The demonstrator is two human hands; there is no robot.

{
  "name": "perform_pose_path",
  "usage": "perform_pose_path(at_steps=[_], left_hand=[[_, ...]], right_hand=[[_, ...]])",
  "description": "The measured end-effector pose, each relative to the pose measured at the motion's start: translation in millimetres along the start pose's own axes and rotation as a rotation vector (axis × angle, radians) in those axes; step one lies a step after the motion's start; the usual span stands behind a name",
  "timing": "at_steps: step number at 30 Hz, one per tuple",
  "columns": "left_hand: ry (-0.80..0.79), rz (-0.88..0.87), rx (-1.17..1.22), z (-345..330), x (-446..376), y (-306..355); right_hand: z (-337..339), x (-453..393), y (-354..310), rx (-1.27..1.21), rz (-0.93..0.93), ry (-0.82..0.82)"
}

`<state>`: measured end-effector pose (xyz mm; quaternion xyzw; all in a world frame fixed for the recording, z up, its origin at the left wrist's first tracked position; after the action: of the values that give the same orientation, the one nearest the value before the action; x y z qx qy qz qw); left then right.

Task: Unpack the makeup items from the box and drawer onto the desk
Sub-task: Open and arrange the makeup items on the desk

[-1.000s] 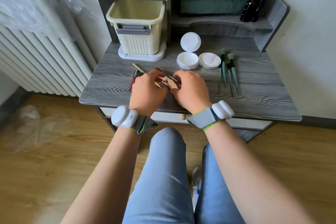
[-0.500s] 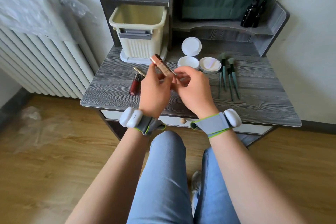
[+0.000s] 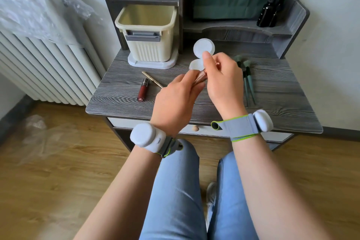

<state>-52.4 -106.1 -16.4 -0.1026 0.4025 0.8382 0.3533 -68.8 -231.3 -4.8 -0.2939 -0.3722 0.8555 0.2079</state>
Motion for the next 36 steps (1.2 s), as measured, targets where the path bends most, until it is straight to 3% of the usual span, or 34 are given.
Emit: perform_pose_path(at_steps=[4,12,17,23,27,32,36], left_hand=[[-0.056,0.041,0.037,-7.2,2.8,-4.3],[-0.11,0.33,0.472,-9.2,10.1,-32.0],[-0.084,0.311,0.368,-2.9,11.0,-39.5],[-0.087,0.226,0.168,-7.9,8.4,-36.3],[-0.089,0.251,0.222,-9.8,10.8,-36.0],[-0.079,0.4,0.417,-14.6,15.2,-42.7],[-0.028,0.497,0.447,-14.0,19.4,-56.3]], right_hand=[[-9.6,-0.5,1.0,0.063,0.048,-0.08],[-27.1,-1.6,2.8,-0.165,0.149,-0.27],[-22.7,-8.9,9.2,-0.272,0.02,-0.26],[-23.6,-11.0,16.2,0.09,-0.031,-0.201],[-25.4,-9.6,16.3,0.12,0.021,-0.212],[-34.9,-10.8,23.3,-0.069,-0.051,-0.293],[-29.6,-14.6,26.6,-0.158,-0.058,-0.237]])
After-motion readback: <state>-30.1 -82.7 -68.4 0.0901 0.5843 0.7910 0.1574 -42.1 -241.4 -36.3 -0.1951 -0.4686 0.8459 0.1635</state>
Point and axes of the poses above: each hand's wrist, its own x-axis away from the middle knuckle, its own z-axis out of the back of the hand, y = z × x, the point moved 9 cm from there along -x, towards the middle knuckle, and after that the axes turned 9 degrees about x, right-handed, at the moved point
